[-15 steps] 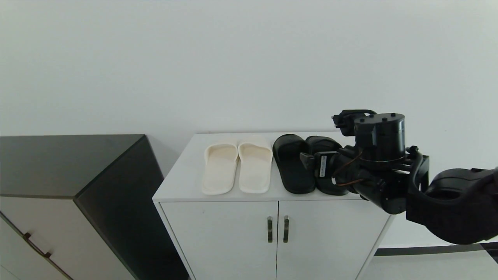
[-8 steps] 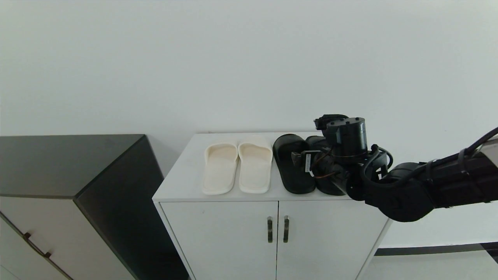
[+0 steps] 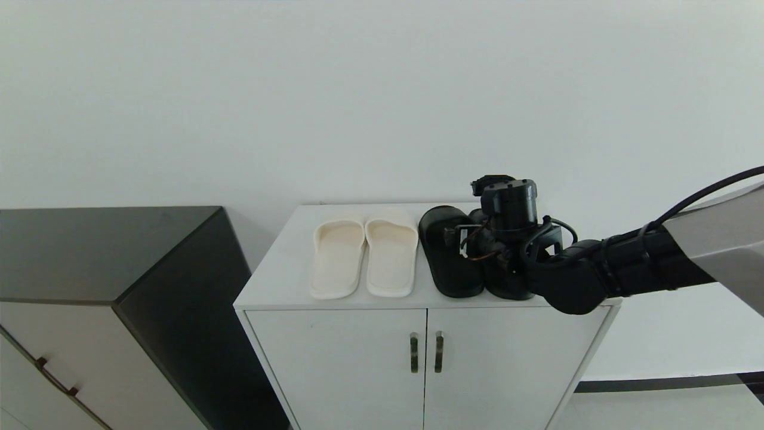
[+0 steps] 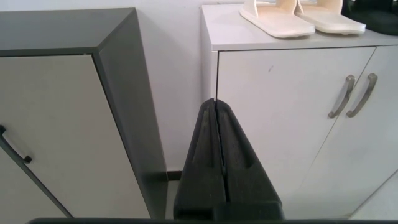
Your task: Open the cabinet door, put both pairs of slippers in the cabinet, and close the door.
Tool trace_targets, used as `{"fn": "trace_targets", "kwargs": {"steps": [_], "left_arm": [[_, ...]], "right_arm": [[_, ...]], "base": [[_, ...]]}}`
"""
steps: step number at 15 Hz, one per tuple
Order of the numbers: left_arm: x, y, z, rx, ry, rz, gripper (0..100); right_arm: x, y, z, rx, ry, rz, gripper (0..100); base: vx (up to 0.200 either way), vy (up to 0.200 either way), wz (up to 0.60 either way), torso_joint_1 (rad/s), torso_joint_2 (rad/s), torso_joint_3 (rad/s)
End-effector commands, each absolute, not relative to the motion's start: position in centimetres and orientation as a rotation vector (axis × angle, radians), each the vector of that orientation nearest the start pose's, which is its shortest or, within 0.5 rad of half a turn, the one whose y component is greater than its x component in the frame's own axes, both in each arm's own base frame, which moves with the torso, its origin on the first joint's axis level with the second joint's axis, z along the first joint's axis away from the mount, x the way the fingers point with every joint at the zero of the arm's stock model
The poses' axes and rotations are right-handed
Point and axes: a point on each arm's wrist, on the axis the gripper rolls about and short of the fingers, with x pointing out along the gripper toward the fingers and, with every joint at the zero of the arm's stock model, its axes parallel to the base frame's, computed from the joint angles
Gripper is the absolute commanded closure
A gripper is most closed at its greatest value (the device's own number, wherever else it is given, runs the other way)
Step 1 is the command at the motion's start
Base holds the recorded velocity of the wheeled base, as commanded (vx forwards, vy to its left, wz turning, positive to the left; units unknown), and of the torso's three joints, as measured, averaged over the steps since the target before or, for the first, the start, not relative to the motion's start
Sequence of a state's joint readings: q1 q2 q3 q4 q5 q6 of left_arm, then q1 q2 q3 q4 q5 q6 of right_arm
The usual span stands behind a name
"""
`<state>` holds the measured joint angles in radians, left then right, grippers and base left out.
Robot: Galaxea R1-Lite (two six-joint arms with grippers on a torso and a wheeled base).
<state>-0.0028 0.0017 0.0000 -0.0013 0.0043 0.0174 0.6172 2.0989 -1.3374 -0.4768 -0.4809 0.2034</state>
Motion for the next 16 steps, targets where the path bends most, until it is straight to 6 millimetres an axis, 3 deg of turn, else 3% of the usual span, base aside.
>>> {"fn": "trace_targets", "kwargs": {"steps": [1, 7, 10, 13, 16], "left_arm": [[-2.3, 0.0, 7.6, 0.017, 0.000, 0.002, 100], [-2.3, 0.0, 7.6, 0.015, 0.000, 0.000, 100], [-2.3, 0.0, 7.6, 0.014, 0.000, 0.002, 100], [-2.3, 0.0, 7.6, 0.014, 0.000, 0.003, 100], [-2.3, 0.0, 7.6, 0.009, 0.000, 0.002, 100]], "right_arm": [[35.9, 23.9, 15.7, 0.032, 0.264, 0.107, 100], [36.4, 23.9, 16.2, 0.018, 0.242, 0.104, 100], [34.7, 23.7, 18.8, 0.041, 0.201, 0.123, 100], [30.4, 21.4, 22.5, 0.012, 0.158, 0.156, 100], [21.9, 18.7, 22.6, -0.013, 0.225, 0.413, 100]], "base": [[0.000, 0.000, 0.00, 0.000, 0.00, 0.000], [0.000, 0.000, 0.00, 0.000, 0.00, 0.000], [0.000, 0.000, 0.00, 0.000, 0.00, 0.000], [0.000, 0.000, 0.00, 0.000, 0.00, 0.000], [0.000, 0.000, 0.00, 0.000, 0.00, 0.000]]}}
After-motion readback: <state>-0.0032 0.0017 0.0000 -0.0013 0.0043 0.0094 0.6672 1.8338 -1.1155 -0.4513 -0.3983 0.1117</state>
